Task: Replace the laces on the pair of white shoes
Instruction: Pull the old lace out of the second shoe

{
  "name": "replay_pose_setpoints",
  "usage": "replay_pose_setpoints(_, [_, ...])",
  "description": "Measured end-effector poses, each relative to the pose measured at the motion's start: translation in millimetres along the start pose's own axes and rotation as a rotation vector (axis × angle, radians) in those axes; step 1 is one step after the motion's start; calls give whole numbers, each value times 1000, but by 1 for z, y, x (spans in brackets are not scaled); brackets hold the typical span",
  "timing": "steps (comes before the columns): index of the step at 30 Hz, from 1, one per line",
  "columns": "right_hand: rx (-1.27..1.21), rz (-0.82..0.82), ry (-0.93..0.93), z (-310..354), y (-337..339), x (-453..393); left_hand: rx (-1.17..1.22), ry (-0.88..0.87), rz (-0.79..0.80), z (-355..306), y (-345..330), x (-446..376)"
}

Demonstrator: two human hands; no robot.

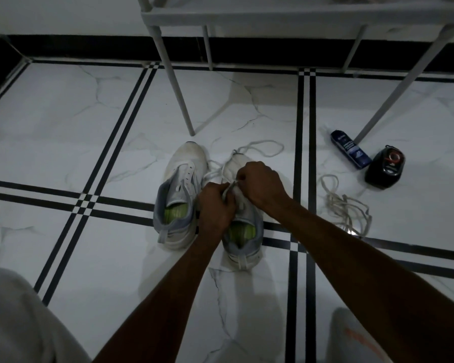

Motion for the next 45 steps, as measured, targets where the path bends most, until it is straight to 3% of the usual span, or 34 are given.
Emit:
replay_pose_setpoints(2, [-134,-241,-185,-38,45,-10,-25,-2,-10,2,2,-1])
replay_pose_setpoints(4, [-305,-614,-505,-94,111,-3,-41,0,-21,1,6,-3])
replay_pose_setpoints(6, [-372,-792,-581,-111,147,7,-51,2,-28,1,7,-3])
replay_pose_setpoints(8, [-384,-626,-381,-79,134,-3,-60,28,-23,3,4,-3])
replay_pose_setpoints(11, [-387,-159,-154,-27,50,-8,-43,37,-11,-2,1,-2])
replay_pose_setpoints(14, [-199,33,-62,-7,-6,-3,-44,7,3,-9,2,-3])
replay_pose_setpoints(20, [-9,-9,41,1,-16,0,-88,1,-16,-1,4,-1])
replay_pose_setpoints(22, [-28,-167,-32,-17,17,-4,-102,12,-30,2,5,-2])
replay_pose_setpoints(24, [-57,-455,-207,-55,77,-5,-93,24,-40,3,8,-3])
replay_pose_setpoints(26, [-159,-563,-295,-78,118,-5,-84,40,-39,5,7,-3])
replay_pose_setpoints(32, [-255,-162,-140,-23,57,-7,-113,31,-32,-5,5,-2])
replay_pose_setpoints(37, [-222,22,-47,-5,9,-1,-74,-3,-3,-5,4,-3])
replay_pose_setpoints(43, [7,73,9,1,-22,1,-36,2,12,1,1,-3])
replay_pose_setpoints(45, [-52,43,20,2,-17,3,-43,11,7,4,0,-4])
Point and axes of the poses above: each hand's wrist, its own x-axis away from the middle knuckle, its own y-axis out of the back of the hand, z = x × y, the point moved 8 cm from there along -x, towards the middle knuckle, and after that the axes turned 3 degrees about -x, right-handed, at the moved point
